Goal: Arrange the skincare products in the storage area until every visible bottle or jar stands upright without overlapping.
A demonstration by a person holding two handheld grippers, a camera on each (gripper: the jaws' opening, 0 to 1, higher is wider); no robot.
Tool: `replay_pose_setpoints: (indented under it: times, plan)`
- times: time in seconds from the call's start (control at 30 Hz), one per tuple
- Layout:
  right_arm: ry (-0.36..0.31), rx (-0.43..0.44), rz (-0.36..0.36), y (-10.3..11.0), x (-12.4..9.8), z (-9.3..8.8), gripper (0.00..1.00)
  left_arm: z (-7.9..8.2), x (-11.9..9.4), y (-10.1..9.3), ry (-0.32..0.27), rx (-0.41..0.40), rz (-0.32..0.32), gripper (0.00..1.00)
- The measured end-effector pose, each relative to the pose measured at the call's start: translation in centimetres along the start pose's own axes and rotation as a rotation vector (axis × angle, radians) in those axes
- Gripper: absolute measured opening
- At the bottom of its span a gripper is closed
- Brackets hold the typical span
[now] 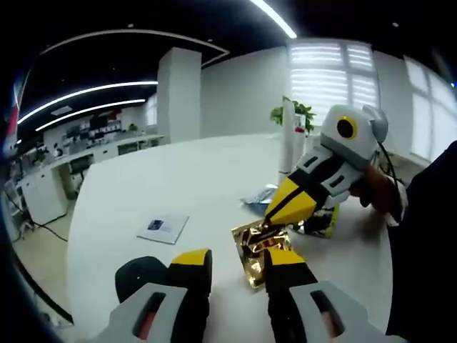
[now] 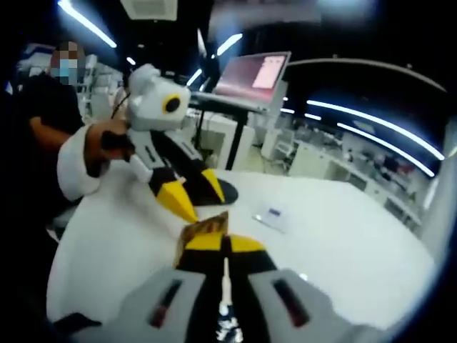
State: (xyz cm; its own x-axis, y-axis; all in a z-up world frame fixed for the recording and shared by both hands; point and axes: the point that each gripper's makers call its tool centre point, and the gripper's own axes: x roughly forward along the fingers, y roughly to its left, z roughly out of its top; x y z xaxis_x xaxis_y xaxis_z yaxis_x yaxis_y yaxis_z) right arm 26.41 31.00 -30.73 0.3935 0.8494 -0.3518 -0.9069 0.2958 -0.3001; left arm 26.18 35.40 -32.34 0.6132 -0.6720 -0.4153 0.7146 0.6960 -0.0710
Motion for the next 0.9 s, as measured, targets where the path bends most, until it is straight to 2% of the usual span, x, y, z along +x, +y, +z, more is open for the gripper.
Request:
replay_pose_setpoints:
  times: [0.17, 0.3, 0.5, 0.67, 0.73, 0.83, 0.9]
  plan:
    - [0.030, -0.011, 0.011, -0.2, -0.1, -0.7, 0.00, -0.3, 0.7, -0.2, 0.013, -0.006, -0.003, 0.29]
    - [0.033, -0.038, 0.006, -0.2, -0.3, -0.7, 0.00, -0.8, 1.3, -0.4, 0.046, 0.009, -0.003, 0.28]
    - [0.044, -0.056, -0.008, -0.6, -0.3, -0.9, 0.00, -1.0, 1.4, -0.1, 0.059, 0.013, -0.009, 0.28]
    - [0.062, -0.075, -0.016, -0.8, -0.1, -1.2, 0.00, -1.0, 1.5, -0.9, 0.060, 0.021, -0.041, 0.22]
    - [0.077, -0.092, -0.026, -1.0, 0.0, -1.4, 0.00, -1.0, 1.4, -1.6, 0.069, 0.037, -0.060, 0.11]
    - [0.091, -0.104, -0.035, -1.0, 0.0, -1.6, 0.00, -1.2, 1.7, -2.1, 0.091, 0.045, -0.073, 0.11]
    - [0.115, -0.128, -0.037, -1.1, 0.1, -2.0, 0.00, -1.8, 2.0, -2.8, 0.125, 0.059, -0.099, 0.11]
